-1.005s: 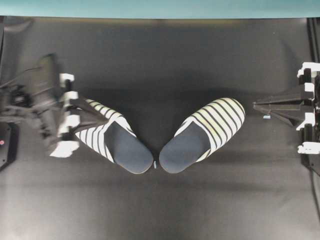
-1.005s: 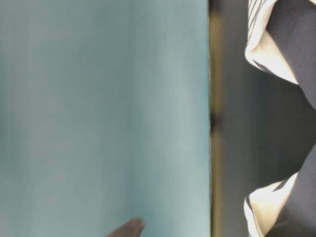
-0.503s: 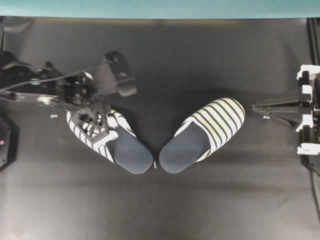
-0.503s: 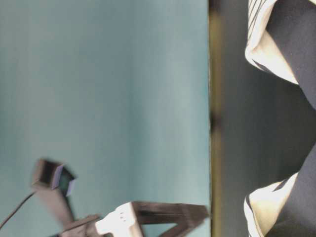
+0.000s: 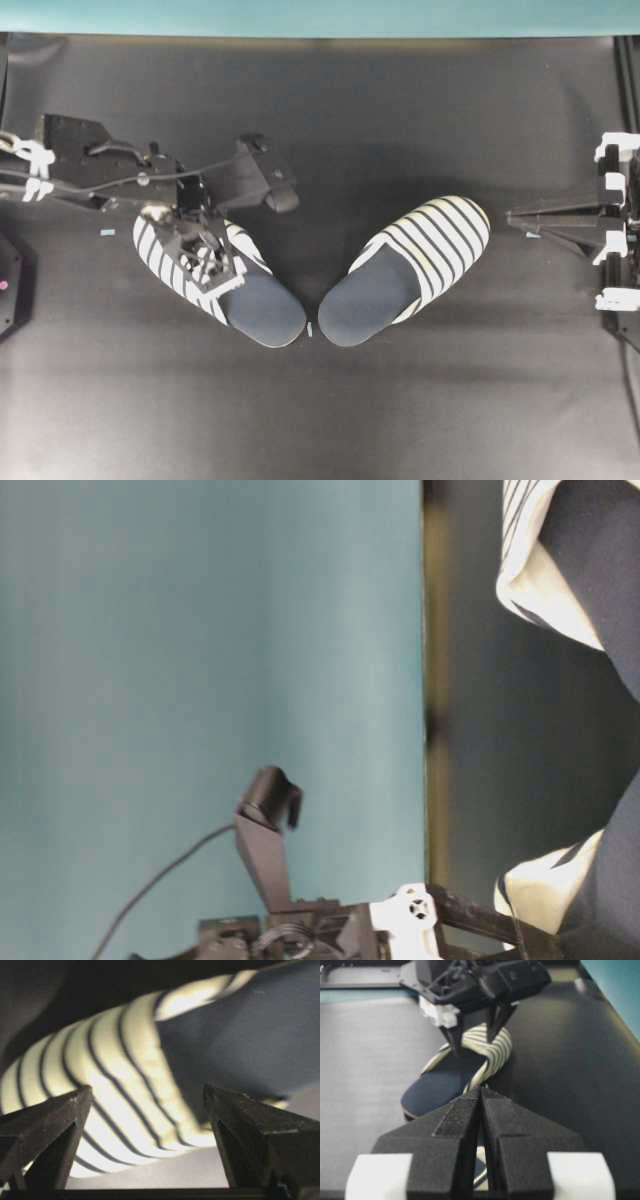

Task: Arrange the slippers with the left arm.
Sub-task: 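Grasp the left slipper's heel and rotate it to point straight down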

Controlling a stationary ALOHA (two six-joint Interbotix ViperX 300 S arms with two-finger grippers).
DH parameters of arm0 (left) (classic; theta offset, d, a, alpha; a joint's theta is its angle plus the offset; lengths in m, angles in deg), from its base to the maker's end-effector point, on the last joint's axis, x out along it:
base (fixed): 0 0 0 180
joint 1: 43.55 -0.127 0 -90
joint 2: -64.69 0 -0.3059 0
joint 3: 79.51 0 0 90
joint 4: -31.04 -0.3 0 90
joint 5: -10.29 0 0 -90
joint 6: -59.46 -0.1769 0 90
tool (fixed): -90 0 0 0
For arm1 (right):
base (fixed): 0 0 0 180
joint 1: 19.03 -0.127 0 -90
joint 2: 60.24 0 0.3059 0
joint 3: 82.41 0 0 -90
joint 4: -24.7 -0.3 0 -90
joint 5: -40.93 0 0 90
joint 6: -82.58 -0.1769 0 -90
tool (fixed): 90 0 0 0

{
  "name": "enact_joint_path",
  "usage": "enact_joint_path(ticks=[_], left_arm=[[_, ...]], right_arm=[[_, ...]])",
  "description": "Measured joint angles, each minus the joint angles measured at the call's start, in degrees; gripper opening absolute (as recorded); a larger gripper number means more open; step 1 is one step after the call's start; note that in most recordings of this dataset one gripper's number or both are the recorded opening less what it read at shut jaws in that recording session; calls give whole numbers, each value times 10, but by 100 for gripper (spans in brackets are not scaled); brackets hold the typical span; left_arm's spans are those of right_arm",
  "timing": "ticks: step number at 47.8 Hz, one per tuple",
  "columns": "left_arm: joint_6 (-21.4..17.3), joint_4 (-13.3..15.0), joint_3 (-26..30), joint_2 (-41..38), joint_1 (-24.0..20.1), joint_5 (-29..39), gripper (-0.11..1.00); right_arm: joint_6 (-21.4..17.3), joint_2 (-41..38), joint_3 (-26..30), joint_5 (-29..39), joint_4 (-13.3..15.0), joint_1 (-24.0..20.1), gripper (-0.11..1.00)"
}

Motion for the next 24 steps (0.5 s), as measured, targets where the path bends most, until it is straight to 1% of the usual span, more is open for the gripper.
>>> enact_joint_path(ticks=[5,8,10,13,18,19,21,24], left_arm=[[3,0,-11,0,-6,-25,85],[4,0,-13,0,-5,-38,81],[3,0,-13,0,-5,-42,76],[-2,0,-12,0,-6,-45,63],[-18,0,-11,-1,-3,-46,33],[-23,0,-9,-1,-1,-46,26],[-36,0,-7,-1,1,-45,16],[-60,-1,-2,-1,4,-46,3]], right_arm=[[0,3,-5,0,0,0,0],[0,4,-8,0,1,0,0],[0,6,-9,0,0,0,0],[0,8,-10,0,0,0,0],[0,11,-11,0,0,0,0],[0,12,-11,0,0,0,0],[0,13,-13,0,0,0,0],[0,15,-16,0,0,0,0]])
